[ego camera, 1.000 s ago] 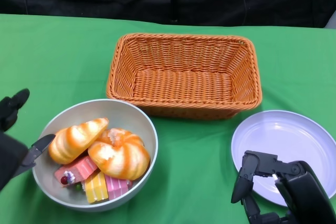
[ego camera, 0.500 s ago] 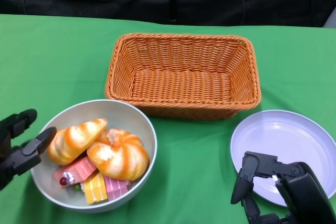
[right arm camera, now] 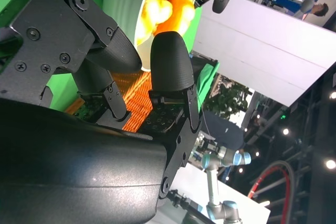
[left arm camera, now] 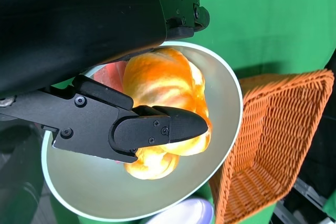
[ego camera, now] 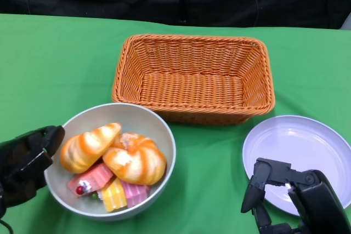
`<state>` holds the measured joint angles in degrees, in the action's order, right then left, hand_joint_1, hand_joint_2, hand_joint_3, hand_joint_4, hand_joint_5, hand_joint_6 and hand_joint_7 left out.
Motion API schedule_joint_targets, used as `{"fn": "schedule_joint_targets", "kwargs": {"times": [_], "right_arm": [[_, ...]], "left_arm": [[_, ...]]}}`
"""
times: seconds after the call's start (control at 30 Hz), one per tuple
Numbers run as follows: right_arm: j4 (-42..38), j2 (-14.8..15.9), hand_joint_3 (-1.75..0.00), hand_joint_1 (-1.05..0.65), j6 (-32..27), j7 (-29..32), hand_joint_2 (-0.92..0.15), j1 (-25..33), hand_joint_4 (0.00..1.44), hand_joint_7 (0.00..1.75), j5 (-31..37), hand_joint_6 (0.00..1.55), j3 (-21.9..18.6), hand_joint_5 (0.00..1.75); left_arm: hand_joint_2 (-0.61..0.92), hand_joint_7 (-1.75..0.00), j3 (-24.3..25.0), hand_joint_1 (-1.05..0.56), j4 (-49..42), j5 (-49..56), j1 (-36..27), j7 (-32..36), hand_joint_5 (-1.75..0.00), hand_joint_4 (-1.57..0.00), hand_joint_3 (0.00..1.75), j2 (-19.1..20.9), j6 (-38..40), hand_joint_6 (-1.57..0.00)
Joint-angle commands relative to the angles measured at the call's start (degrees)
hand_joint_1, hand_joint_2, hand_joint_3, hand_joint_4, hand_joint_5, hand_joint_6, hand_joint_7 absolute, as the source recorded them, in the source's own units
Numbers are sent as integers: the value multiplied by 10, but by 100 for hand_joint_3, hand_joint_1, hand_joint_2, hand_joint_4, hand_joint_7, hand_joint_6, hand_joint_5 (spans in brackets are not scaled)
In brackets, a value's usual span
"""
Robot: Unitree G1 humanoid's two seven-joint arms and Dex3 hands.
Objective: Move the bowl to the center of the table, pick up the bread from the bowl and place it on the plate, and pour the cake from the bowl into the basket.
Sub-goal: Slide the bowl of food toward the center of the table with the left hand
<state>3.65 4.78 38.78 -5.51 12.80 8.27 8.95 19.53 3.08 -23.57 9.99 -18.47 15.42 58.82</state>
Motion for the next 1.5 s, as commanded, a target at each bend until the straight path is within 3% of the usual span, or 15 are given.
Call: {"fn": "schedule_joint_targets", "kwargs": {"times": [0.03, 0.07, 0.17, 0.2, 0.27, 0.33, 0.43, 0.47, 0.67, 0.9, 1.5], "right_arm": [[1, 0, -171, -3, 22, 12, -21, -9, 86, 139, 6, 82, -7, 165], [0, 0, -151, -7, 29, 13, -30, -13, 76, 127, 8, 75, -6, 158], [4, 5, -126, -13, 34, 13, -43, -24, 61, 110, 23, 62, -5, 148], [10, 9, -122, -14, 26, 12, -45, -27, 60, 108, 37, 60, -6, 146], [22, 15, -87, -27, 10, 11, -63, -31, 47, 95, 60, 48, -8, 136], [41, 20, -73, -31, -14, 5, -70, -32, 41, 90, 72, 42, -8, 132], [75, 29, -30, -36, -58, -7, -88, -34, 28, 65, 86, 34, -4, 123], [80, 30, -26, -37, -65, -7, -90, -34, 27, 62, 88, 34, -3, 122], [122, 36, -15, -45, -136, -19, -92, -53, 16, 53, 147, 27, 13, 115], [155, 30, -13, -53, -239, -39, -92, -91, 5, 54, 246, 20, 60, 116], [-10, 54, -11, -58, -254, 54, -92, -206, 11, 55, 399, 26, 138, 106]], "left_arm": [[92, 0, 0, -58, 13, -17, 3, 2, 0, 0, 49, 0, 10, 0], [92, 0, -1, -58, 14, -22, 2, -1, 0, 0, 52, 1, 10, 0], [92, 0, -3, -58, 19, -34, -1, -3, 0, 0, 52, -2, 13, 0], [92, 0, -6, -59, 24, -36, -2, 0, 0, 0, 52, -4, 16, -1], [92, -1, -9, -58, 33, -40, -3, 7, 0, 0, 49, -8, 22, -1], [92, -1, -13, -58, 42, -41, -4, 15, 0, 0, 48, -13, 30, -2], [92, -1, -26, -59, 52, -39, -5, 21, 0, 0, 48, -15, 40, -3], [92, -1, -28, -59, 53, -40, -5, 20, 0, 0, 48, -15, 41, -3], [92, 0, -46, -58, 62, -41, -2, 25, 0, 0, 47, -18, 55, -1], [92, 0, -68, -59, 85, -35, -4, 38, 0, 0, 48, -25, 77, 0], [92, -1, -119, -64, 133, -39, -36, 39, -1, -2, 45, -38, 62, -3]]}}
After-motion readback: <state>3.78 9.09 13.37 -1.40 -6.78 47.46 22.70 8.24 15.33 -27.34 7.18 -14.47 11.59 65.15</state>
